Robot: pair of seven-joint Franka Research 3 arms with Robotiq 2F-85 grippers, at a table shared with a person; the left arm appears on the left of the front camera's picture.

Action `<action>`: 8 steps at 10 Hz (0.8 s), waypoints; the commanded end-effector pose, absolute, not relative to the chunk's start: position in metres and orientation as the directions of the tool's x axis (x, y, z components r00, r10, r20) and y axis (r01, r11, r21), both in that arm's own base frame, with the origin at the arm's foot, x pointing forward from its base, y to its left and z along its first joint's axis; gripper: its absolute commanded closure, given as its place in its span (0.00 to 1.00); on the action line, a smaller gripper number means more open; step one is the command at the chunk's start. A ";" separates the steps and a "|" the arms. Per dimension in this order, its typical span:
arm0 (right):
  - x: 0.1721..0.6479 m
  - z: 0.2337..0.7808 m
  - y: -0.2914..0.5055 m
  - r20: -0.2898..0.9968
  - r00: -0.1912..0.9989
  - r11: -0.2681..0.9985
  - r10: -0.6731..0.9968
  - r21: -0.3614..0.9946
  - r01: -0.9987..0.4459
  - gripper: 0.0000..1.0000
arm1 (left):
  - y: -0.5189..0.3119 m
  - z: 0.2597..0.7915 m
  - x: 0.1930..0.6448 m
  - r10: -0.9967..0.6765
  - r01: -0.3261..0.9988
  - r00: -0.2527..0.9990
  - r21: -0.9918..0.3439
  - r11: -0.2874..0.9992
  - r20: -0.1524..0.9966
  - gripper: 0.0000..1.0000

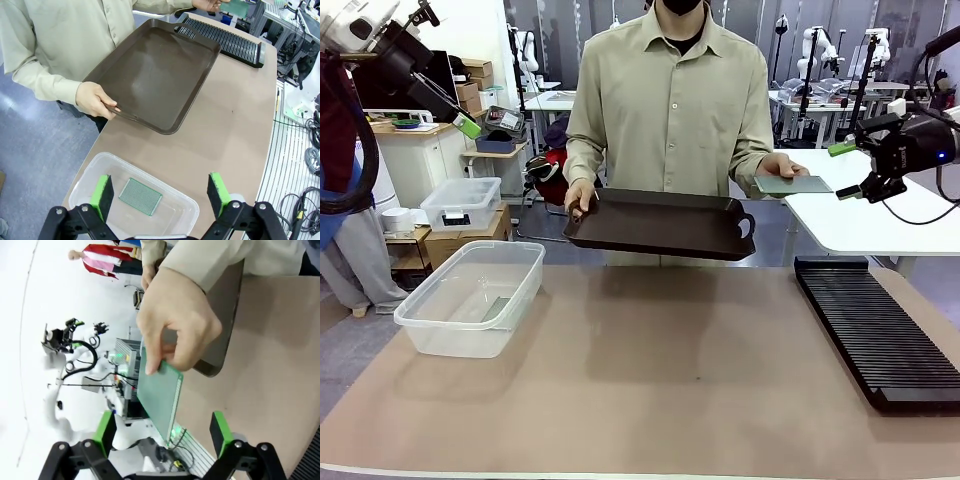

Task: Sort PCBs into racks and boxes based on the side picked up.
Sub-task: Pick up the Blank PCB handed by the Human.

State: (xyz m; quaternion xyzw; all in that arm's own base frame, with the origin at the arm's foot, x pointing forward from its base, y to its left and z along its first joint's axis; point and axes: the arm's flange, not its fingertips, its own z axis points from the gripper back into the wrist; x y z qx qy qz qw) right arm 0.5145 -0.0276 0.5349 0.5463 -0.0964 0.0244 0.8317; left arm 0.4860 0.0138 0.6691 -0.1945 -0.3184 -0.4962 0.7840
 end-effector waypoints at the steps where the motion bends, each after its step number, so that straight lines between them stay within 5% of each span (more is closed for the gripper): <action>1: 0.526 0.536 -0.026 0.109 0.991 0.316 -0.082 0.945 -0.078 0.00 | 0.013 0.668 0.485 -0.656 0.903 0.304 0.011 0.430 0.691 0.00; 8: 0.542 0.503 -0.015 0.063 0.998 0.176 -0.005 0.982 -0.061 0.00 | 0.013 0.668 0.485 -0.656 0.903 0.304 0.011 0.430 0.691 0.00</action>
